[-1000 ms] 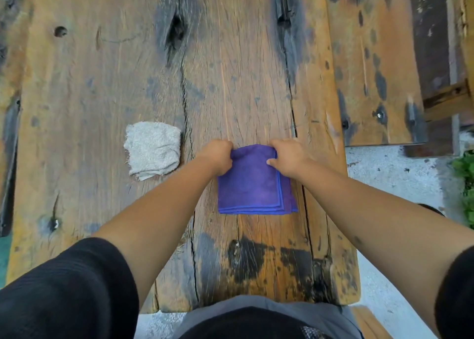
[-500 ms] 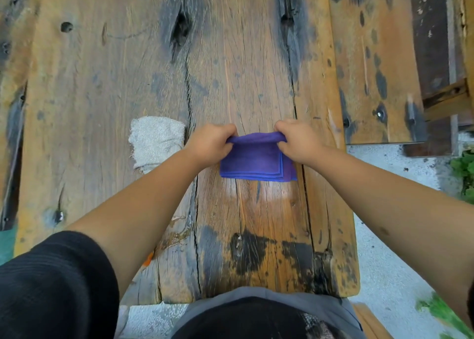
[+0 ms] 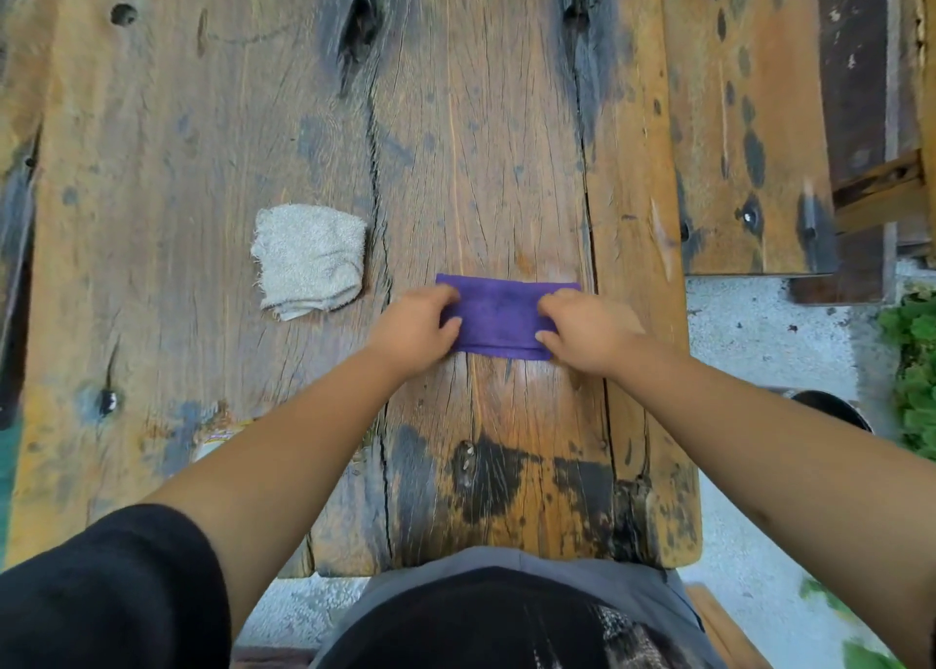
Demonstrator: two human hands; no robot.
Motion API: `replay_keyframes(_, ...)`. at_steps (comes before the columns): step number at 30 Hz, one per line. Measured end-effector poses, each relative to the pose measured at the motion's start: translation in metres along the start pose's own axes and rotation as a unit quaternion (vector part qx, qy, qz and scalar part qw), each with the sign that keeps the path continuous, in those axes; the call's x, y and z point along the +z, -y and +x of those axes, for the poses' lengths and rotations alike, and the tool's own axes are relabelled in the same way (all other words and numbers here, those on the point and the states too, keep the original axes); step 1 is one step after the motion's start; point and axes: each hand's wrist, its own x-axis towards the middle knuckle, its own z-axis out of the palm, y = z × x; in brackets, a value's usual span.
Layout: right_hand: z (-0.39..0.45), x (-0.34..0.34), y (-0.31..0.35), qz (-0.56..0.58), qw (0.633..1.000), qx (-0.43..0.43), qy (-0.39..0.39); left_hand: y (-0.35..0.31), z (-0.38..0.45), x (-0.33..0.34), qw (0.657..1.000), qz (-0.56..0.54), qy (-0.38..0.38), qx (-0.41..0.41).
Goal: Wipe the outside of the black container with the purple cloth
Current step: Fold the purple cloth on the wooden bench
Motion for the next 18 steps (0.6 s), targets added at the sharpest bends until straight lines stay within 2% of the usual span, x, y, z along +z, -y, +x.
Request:
replay_keyframes(2,0.012,-0.004,0.002,0.033,0.998,0.035,-0.028,-0.006,0.011,-0.001,0.997,-0.033,-0.030,-0.064)
replay_keyframes(5,0.023,-0.003,0.002,0.041,0.995,0.089,-0.029,-0.008,0.022,0.005,0.989,-0.031,0.010,-0.146)
replay_keyframes(7,0.027,0.004,0.000,0.025,0.995,0.096,-0.025,-0.005,0.026,0.009,0.983,-0.054,0.017,-0.174)
replay_keyframes(15,0.021,0.017,-0.012,0.229,0.967,0.081,-0.076,-0.013,0.020,0.006,0.970,-0.179,-0.052,-0.155)
replay_keyframes(18,0.015,0.016,-0.007,0.345,0.924,0.140,-0.085,-0.025,0.020,0.004,0.963,-0.203,-0.081,-0.160)
